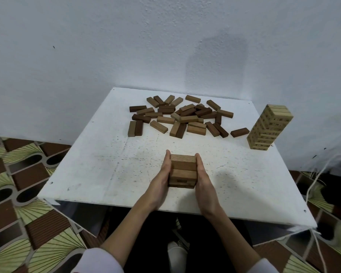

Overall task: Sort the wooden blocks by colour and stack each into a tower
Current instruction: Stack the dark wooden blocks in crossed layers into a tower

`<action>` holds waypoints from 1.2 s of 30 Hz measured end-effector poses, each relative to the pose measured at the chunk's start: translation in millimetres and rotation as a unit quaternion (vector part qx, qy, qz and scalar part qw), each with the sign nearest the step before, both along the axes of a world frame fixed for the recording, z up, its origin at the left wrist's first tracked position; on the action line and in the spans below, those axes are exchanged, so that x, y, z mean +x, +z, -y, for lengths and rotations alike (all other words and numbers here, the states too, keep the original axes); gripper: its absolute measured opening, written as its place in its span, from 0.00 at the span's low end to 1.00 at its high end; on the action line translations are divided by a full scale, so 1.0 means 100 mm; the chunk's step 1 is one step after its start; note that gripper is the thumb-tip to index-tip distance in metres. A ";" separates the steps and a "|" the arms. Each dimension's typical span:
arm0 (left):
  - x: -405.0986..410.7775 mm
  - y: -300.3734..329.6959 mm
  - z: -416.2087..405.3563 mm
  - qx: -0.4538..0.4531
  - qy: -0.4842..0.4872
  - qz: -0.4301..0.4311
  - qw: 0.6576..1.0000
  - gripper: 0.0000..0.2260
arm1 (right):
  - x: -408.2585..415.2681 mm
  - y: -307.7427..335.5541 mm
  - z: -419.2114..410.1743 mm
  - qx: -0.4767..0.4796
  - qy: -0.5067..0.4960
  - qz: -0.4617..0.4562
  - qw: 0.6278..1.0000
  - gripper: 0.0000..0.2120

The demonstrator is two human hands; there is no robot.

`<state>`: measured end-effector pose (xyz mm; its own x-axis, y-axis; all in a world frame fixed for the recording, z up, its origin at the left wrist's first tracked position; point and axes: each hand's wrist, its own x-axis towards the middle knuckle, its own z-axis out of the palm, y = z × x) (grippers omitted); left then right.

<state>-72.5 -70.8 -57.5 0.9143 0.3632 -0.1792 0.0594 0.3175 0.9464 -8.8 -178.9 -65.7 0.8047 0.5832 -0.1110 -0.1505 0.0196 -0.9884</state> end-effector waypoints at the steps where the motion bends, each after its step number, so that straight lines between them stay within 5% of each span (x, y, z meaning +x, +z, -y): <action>1: 0.00 -0.03 -0.01 -0.026 -0.001 0.015 1.000 0.31 | 0.01 -0.03 0.01 0.001 -0.003 -0.001 1.000 0.38; 5: -0.02 -0.10 -0.05 -0.003 -0.055 0.009 0.998 0.47 | 0.04 -0.06 0.08 -0.034 0.035 0.026 0.998 0.46; 15: 0.03 -0.08 -0.04 0.016 -0.053 -0.027 0.998 0.40 | -0.01 0.00 0.07 -0.115 0.031 0.071 0.990 0.41; 36: -0.02 0.07 0.01 0.049 -0.063 -0.043 0.996 0.37 | -0.02 0.02 0.07 -0.116 0.033 0.072 0.990 0.39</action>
